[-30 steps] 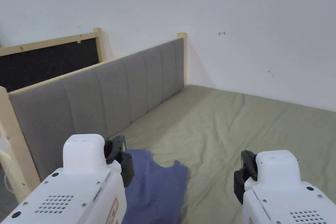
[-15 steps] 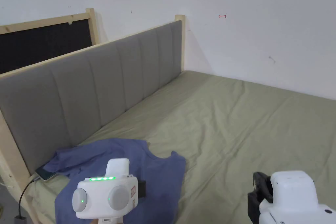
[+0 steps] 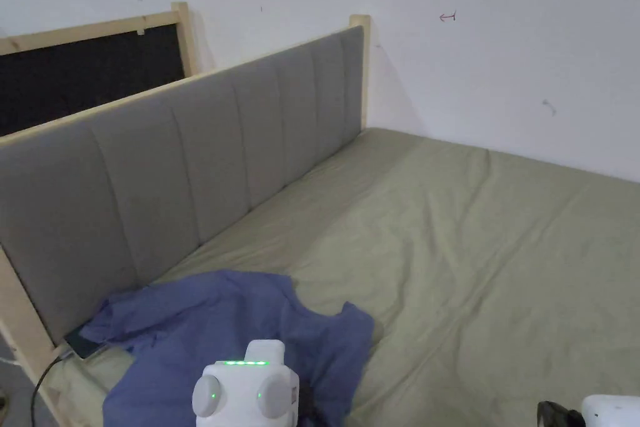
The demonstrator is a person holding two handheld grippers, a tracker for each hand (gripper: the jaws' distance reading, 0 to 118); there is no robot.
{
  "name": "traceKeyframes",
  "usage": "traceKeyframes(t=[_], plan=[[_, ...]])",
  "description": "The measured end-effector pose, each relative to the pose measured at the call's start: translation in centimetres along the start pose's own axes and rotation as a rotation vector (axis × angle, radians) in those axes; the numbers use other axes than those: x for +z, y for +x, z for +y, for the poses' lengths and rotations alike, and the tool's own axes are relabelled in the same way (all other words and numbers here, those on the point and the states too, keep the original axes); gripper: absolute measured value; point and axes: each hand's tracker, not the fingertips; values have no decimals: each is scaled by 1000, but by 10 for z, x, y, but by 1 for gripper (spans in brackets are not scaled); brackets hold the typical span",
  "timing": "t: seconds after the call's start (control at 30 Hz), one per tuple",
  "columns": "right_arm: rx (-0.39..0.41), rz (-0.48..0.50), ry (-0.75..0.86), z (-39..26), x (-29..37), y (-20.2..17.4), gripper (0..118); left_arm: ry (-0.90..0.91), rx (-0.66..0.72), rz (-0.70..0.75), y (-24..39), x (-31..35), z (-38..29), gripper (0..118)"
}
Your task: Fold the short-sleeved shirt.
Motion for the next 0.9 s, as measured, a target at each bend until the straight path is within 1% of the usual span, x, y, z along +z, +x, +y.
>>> traceKeyframes(t=[0.03,0.07,0.13,0.2,0.23,0.3,0.37,0.4,0.47,0.6,0.7,0.73,0.8,0.9], plan=[[-7,1,-10,-1,-3,2,1,5,17,24,-5,3,0,11],[-20,4,-23,-1,-5,4,1,1,54,37,-12,4,0,8],[-51,18,-38,-4,-6,8,1,-40,141,-39,-23,4,4,8],[-62,22,-43,-6,-4,13,1,-60,154,-64,-29,11,10,8],[-65,15,-44,-7,-3,16,1,-53,161,-71,-29,19,13,8],[-78,0,-44,-9,0,25,1,-21,166,-135,-28,35,20,8],[-123,-16,-38,-7,4,37,1,19,207,-233,-28,53,30,8],[-140,-21,-33,-6,9,39,1,34,220,-253,-25,63,35,8],[-157,-34,-8,-4,18,52,1,76,206,-309,-12,81,48,8],[-162,-114,52,2,44,76,1,159,95,-455,49,126,74,8],[-212,-172,96,6,70,99,1,198,27,-650,111,163,88,8],[-224,-205,112,7,80,110,1,205,-11,-702,135,177,90,8],[-238,-268,141,6,101,128,1,240,-132,-797,184,205,87,8],[-259,-373,181,1,135,159,1,236,-257,-1010,255,240,66,8]])
